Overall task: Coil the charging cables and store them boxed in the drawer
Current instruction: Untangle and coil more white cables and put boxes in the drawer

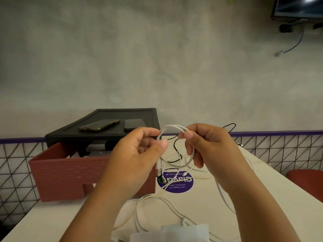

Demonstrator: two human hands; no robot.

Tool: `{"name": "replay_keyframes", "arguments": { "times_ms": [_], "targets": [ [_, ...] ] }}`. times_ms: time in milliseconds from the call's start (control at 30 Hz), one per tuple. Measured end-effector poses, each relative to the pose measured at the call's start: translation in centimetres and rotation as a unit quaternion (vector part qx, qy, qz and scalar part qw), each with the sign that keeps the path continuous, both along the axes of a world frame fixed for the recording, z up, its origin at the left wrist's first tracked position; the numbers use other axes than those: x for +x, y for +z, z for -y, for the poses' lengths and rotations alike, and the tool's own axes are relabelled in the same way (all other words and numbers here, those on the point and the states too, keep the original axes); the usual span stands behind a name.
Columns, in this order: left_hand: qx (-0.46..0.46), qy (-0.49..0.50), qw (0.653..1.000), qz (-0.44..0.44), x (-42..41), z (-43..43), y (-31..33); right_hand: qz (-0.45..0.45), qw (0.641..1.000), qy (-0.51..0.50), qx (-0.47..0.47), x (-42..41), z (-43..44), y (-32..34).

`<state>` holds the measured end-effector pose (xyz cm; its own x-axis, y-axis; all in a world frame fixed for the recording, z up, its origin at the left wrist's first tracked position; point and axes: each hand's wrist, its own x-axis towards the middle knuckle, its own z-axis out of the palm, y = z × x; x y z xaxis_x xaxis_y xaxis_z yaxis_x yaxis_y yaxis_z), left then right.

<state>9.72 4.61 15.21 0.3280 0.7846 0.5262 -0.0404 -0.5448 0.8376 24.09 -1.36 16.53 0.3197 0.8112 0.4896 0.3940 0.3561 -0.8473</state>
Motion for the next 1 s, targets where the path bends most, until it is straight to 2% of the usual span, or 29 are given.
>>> {"name": "replay_keyframes", "arguments": {
  "times_ms": [200, 233, 300, 367, 433, 500, 533, 633, 700, 767, 900, 1000],
  "targets": [
    [-0.001, 0.050, 0.998, -0.046, 0.3, -0.4, -0.5, 0.007, 0.998, 0.059, -0.011, -0.4, 0.1, -0.1],
    [-0.020, 0.031, 0.998, -0.046, 0.3, -0.3, -0.4, 0.016, 0.998, 0.061, -0.015, -0.6, -0.1, -0.1],
    [-0.106, -0.077, 0.991, 0.000, 0.2, -0.1, -0.2, 0.044, 0.998, 0.039, -0.017, -0.6, -0.4, -0.3],
    [-0.203, -0.222, 0.950, 0.090, 0.0, 0.3, 0.0, 0.071, 0.997, 0.008, -0.006, -0.5, -0.6, -0.4],
    [-0.253, -0.328, 0.894, 0.174, -0.2, 0.3, 0.0, 0.102, 0.994, -0.026, 0.002, -0.2, -0.6, -0.4],
    [-0.276, -0.383, 0.845, 0.250, -0.3, 0.2, -0.1, 0.142, 0.988, -0.068, -0.004, 0.0, -0.5, -0.5],
    [-0.281, -0.389, 0.832, 0.278, -0.3, 0.3, 0.1, 0.164, 0.983, -0.086, -0.018, 0.1, -0.4, -0.5],
    [-0.278, -0.336, 0.844, 0.313, -0.3, 0.3, 0.7, 0.265, 0.952, -0.105, -0.111, 0.5, 0.0, -0.4],
    [-0.274, -0.305, 0.847, 0.339, -0.5, -0.1, 0.8, 0.346, 0.914, -0.080, -0.195, 0.5, 0.6, -0.3],
    [-0.257, -0.274, 0.858, 0.350, -0.6, -0.5, 0.5, 0.382, 0.892, -0.037, -0.237, 0.1, 1.4, 0.0],
    [-0.201, -0.224, 0.898, 0.321, 0.1, -0.3, -0.2, 0.468, 0.849, 0.042, -0.243, -1.6, 2.6, 0.3],
    [-0.122, -0.173, 0.944, 0.252, 0.9, -0.2, -0.9, 0.486, 0.840, 0.066, -0.232, -2.3, 2.9, 0.5]
  ]
}}
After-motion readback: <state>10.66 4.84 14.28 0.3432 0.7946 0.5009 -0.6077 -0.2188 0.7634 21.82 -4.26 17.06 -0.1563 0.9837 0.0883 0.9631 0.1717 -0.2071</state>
